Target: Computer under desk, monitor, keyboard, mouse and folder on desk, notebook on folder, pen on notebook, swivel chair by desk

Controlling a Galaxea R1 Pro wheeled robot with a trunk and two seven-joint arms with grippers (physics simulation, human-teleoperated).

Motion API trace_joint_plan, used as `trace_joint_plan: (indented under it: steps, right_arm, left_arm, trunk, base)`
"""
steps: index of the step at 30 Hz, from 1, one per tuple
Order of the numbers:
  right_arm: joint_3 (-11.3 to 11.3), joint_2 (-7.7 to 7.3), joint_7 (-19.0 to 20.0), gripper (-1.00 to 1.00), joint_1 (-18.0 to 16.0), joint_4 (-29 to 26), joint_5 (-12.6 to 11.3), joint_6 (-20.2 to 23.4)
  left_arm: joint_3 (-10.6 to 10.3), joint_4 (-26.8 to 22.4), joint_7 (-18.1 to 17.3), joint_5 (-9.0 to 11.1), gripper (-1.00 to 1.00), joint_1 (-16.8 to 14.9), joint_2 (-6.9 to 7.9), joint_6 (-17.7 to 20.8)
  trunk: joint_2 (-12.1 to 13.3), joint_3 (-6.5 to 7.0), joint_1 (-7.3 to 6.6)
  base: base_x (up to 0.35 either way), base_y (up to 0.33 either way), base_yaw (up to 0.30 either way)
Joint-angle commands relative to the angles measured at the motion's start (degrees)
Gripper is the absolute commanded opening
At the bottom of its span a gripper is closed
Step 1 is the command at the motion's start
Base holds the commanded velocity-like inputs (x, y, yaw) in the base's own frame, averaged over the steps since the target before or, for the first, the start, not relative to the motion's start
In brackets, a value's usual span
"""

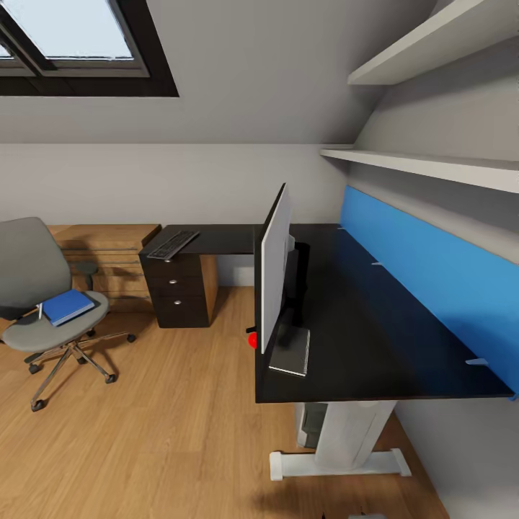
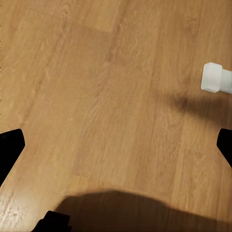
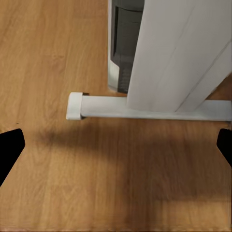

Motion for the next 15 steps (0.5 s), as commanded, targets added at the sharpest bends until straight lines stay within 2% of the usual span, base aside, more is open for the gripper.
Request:
trace_joint_plan:
  steps: [1,8,9,13,14,15]
  right_arm:
    - [0.1,0.01,-0.6,1.0,0.0,-0.2,0.6,1.1]
    - [-0.2,-0.12,-0.6,1.0,0.0,-6.7,0.3,11.4]
    - [-0.5,-0.17,-0.6,1.0,0.0,-9.9,0.3,15.0]
    - [-1.6,-0.24,-0.7,1.0,0.0,-17.0,-0.4,23.3]
    - [-2.0,-0.33,-0.7,1.0,0.0,-20.8,-1.0,28.0]
    - [-2.2,-0.4,-0.7,1.0,0.0,-22.7,-1.3,30.3]
  left_arm:
    - [-0.2,0.0,0.3,0.1,1.0,0.0,0.01,-0.2]
    - [-0.2,0.0,0.3,0.1,1.0,0.0,0.03,-0.2]
    - [-0.2,0.0,0.3,0.1,1.0,0.0,0.03,-0.3]
    - [-0.2,0.0,0.3,0.1,1.0,0.0,0.04,-0.3]
    - [-0.2,0.0,0.3,0.1,1.0,0.0,0.04,-0.3]
    - [-0.2,0.0,0.3,0.1,1.0,0.0,0.04,-0.3]
  trunk:
    - [0.0,-0.05,0.0]
    - [0.0,-0.05,0.0]
    - [0.0,-0.05,0.0]
    - [0.0,-0.05,0.0]
    - [0.0,-0.05,0.0]
    - [0.0,-0.05,0.0]
  base:
    - [0.0,-0.006,0.0]
    - [0.0,-0.003,0.0]
    - [0.0,0.0,0.0]
    - [0.0,0.0,0.0]
    - [0.0,0.0,0.0]
    - [0.0,0.0,0.0]
